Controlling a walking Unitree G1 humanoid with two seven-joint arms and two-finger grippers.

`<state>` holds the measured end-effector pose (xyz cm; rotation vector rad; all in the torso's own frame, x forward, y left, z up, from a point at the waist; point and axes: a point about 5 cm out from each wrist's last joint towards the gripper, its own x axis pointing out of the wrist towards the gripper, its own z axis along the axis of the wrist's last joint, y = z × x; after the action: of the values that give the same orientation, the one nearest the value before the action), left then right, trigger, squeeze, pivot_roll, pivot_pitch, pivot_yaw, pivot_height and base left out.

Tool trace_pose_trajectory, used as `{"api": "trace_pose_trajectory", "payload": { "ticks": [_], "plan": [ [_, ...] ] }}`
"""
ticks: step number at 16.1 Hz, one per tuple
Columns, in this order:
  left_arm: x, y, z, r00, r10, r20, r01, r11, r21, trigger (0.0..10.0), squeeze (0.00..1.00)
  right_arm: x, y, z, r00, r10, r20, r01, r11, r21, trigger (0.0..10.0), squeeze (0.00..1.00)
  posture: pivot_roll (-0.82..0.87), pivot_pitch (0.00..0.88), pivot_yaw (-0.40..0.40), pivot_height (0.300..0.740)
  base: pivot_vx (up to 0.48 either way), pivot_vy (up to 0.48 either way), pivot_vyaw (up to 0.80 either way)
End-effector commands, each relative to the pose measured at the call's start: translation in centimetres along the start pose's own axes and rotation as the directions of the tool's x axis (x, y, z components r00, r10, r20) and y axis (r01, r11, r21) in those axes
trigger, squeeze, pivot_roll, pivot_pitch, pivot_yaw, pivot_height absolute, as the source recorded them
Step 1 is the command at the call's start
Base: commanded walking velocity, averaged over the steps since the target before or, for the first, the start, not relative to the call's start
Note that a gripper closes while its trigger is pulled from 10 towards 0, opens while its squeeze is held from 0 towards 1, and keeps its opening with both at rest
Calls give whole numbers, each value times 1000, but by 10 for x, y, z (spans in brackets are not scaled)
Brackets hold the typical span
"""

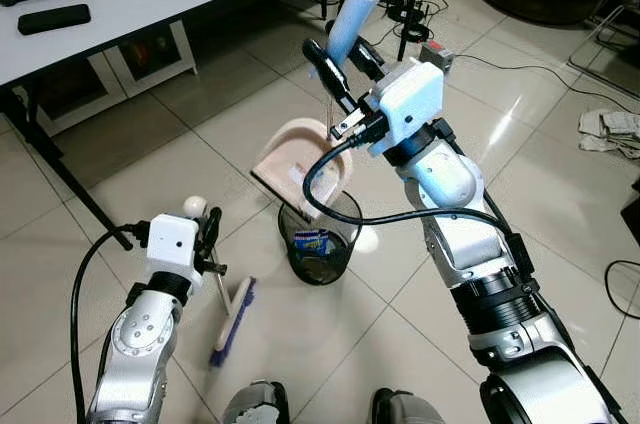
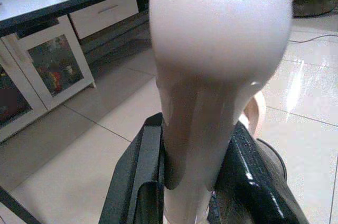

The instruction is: Sweep floor

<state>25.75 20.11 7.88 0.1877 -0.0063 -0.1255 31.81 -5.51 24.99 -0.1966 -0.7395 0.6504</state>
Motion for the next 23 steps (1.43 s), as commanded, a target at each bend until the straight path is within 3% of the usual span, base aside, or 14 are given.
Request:
{"api": "trace_pose_trajectory", "payload": {
  "ticks": [1, 2, 8, 10, 14, 17, 19, 22, 23],
  "plan": [
    [0, 0, -1, 1000, -6, 0, 6, 1000, 5, 10000, 0, 1, -8, 12, 998, -35, 54, 37, 999, -19, 10000, 0, 38, 115, 23, 740, 0, 0, 0],
    [0, 0, -1, 1000, -5, -2, 5, 1000, 4, 10000, 0, 1, -8, 13, 999, -6, 49, 9, 998, -68, 10000, 0, 37, 115, 23, 740, 0, 0, 0],
    [5, 0, 0, 1000, -6, 2, 6, 1000, 3, 10000, 0, 4, -3, 17, 998, 24, 63, -19, 997, -78, 10000, 0, 35, 106, 22, 740, 0, 0, 0],
    [6, -1, 0, 1000, -10, 4, 10, 1000, 5, 10000, 0, 3, 4, 19, 994, 89, 67, -81, 990, -117, 10000, 0, 34, 106, 22, 740, 0, 0, 0],
    [6, -1, -1, 1000, -16, -2, 16, 1000, 3, 10000, 0, 2, 6, 19, 993, 98, 60, -92, 992, -89, 10000, 0, 22, 108, 28, 740, 0, 0, 0],
    [6, -4, -4, 1000, -24, -9, 24, 1000, -4, 10000, 0, -1, -5, 17, 999, 12, 31, -10, 999, -43, 10000, 0, 8, 99, 31, 740, 0, 0, 0],
    [6, -4, -4, 1000, -28, -11, 28, 1000, -1, 10000, 0, -2, -5, 17, 998, 57, 16, -55, 988, -141, 10000, 0, 2, 95, 31, 740, 0, 0, 0],
    [6, -8, -5, 999, -37, -6, 37, 999, -2, 10000, 0, -2, -1, 20, 998, 60, 34, -57, 995, -83, 10000, 0, -3, 80, 28, 740, 0, 0, 0],
    [7, -8, -5, 999, -38, -6, 38, 999, -3, 10000, 0, -3, 2, 21, 994, 103, 27, -98, 985, -141, 10000, 0, -4, 80, 28, 740, 0, 0, 0]
  ]
}}
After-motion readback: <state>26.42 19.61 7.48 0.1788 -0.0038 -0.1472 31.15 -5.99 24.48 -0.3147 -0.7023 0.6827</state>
